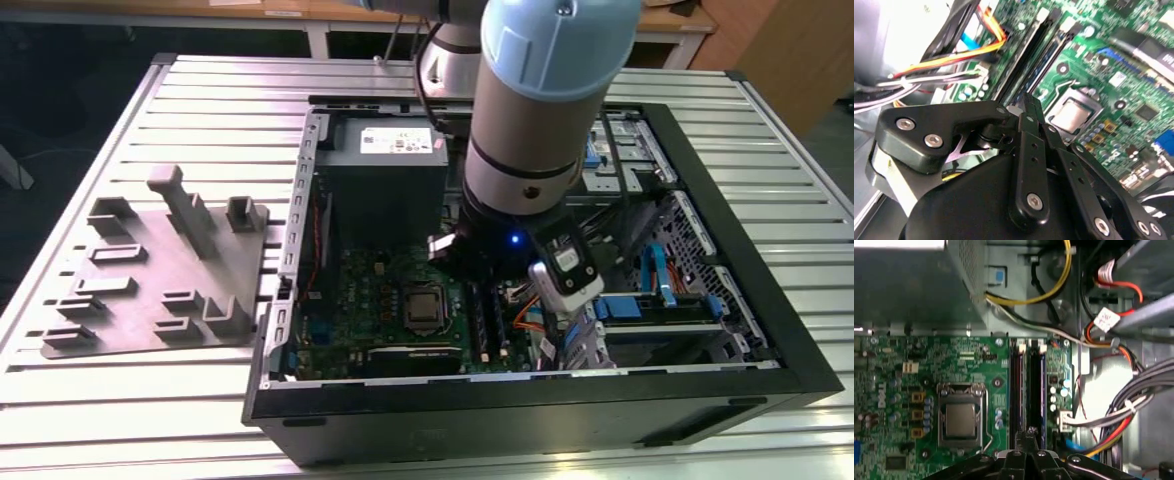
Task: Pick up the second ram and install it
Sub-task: 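Press down the second ram until it locks into place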
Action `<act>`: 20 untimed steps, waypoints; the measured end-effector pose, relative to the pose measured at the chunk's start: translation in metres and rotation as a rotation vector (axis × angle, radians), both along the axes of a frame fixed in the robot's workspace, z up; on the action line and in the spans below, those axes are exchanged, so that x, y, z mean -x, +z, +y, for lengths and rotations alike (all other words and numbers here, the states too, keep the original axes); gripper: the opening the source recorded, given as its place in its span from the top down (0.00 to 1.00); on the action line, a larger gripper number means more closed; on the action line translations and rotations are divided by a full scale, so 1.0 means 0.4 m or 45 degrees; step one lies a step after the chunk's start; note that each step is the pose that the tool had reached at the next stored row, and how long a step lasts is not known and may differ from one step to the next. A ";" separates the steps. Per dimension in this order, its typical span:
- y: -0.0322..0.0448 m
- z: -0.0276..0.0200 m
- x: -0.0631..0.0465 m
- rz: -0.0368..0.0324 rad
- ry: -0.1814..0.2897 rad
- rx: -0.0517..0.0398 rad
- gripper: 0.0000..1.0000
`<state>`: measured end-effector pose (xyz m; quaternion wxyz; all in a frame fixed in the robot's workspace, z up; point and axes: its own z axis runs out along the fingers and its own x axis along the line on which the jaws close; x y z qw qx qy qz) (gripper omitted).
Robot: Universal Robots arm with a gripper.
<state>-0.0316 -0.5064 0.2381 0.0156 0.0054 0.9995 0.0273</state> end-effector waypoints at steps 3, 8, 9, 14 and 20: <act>0.000 -0.014 0.000 0.0001 0.000 0.002 0.90; -0.001 -0.022 0.000 0.0001 0.000 0.019 0.90; -0.001 -0.022 0.000 0.0001 0.000 0.027 0.90; -0.001 -0.022 0.000 0.0001 0.000 0.045 0.90; -0.004 -0.032 0.000 0.0002 0.000 0.045 0.90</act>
